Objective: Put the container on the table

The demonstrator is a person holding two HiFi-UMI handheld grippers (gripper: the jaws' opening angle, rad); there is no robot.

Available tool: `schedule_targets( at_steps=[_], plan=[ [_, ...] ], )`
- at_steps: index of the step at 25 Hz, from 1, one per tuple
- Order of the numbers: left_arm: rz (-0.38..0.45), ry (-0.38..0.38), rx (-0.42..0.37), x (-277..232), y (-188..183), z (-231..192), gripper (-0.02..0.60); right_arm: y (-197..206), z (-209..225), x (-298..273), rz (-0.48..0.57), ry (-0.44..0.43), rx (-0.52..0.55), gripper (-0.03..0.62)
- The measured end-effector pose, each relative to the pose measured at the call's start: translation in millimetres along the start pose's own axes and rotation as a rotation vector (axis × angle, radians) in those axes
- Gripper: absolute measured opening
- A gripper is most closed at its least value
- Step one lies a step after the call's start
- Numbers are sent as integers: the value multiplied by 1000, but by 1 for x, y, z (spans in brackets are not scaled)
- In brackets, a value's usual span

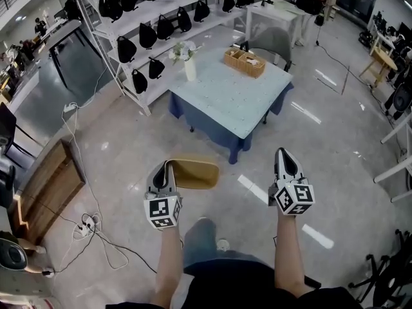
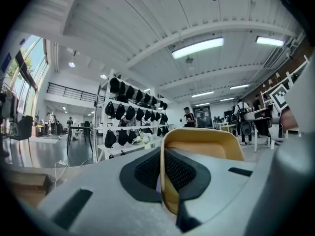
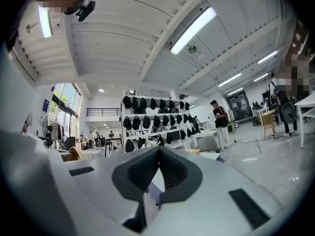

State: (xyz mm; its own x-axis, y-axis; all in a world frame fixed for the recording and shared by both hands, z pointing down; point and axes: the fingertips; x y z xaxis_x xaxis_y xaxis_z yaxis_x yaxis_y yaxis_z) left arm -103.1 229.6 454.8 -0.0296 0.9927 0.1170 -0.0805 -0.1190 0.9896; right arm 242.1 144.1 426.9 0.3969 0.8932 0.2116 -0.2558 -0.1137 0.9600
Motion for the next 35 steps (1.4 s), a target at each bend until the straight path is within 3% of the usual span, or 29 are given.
schedule_targets(
  at_steps=[7, 14, 26, 35],
  plan=[
    [19, -4, 14, -36, 9, -15, 12, 4, 5, -37, 21, -2, 8, -2],
    [30, -3, 32, -106, 30, -48, 12, 26, 14, -101, 14, 12, 34, -2],
    [3, 78, 43, -311, 70, -127, 12, 103, 26, -289, -46, 110, 4, -2],
    [-12, 198, 39, -468, 86, -144, 12, 123, 45, -431, -42, 205, -1, -2]
  ],
)
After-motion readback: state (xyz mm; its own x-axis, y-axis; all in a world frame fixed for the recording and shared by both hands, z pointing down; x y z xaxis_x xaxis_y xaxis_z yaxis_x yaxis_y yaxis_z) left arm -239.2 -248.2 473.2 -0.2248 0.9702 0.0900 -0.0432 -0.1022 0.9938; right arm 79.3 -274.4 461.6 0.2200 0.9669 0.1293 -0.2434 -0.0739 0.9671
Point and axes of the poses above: the fingertips, and each gripper's own axes: x backward along the fingers, z to its right, y out of its underside, and after that the axes turned 11 degrees about z, right-handed
